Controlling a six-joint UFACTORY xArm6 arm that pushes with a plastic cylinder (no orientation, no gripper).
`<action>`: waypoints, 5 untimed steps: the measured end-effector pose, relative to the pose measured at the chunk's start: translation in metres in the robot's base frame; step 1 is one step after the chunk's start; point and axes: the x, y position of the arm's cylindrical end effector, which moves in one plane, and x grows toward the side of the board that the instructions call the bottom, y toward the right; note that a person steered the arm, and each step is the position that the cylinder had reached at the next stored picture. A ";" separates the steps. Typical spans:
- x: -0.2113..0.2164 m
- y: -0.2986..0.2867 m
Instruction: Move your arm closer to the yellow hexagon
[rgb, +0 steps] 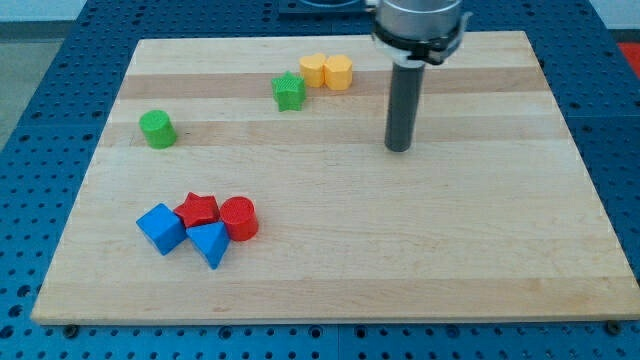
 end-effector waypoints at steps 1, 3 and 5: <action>-0.014 0.000; -0.209 0.000; -0.206 -0.011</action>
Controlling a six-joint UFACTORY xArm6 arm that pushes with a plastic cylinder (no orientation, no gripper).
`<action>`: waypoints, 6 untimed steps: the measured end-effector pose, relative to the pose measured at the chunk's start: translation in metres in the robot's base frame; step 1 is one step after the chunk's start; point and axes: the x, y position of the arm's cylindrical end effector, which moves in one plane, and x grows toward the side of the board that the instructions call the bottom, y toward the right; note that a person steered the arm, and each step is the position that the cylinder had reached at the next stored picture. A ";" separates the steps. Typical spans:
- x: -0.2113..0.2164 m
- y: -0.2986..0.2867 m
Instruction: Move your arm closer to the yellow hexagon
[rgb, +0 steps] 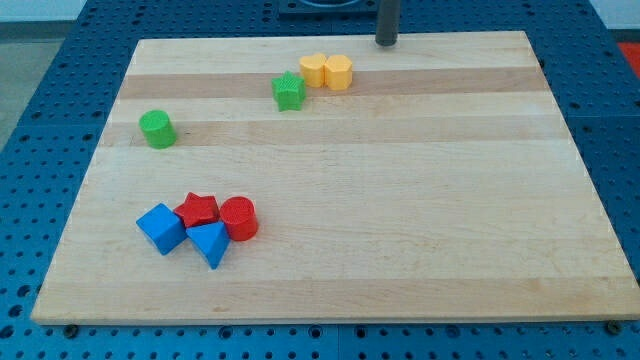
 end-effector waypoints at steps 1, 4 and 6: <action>0.011 -0.017; 0.031 -0.043; 0.061 -0.082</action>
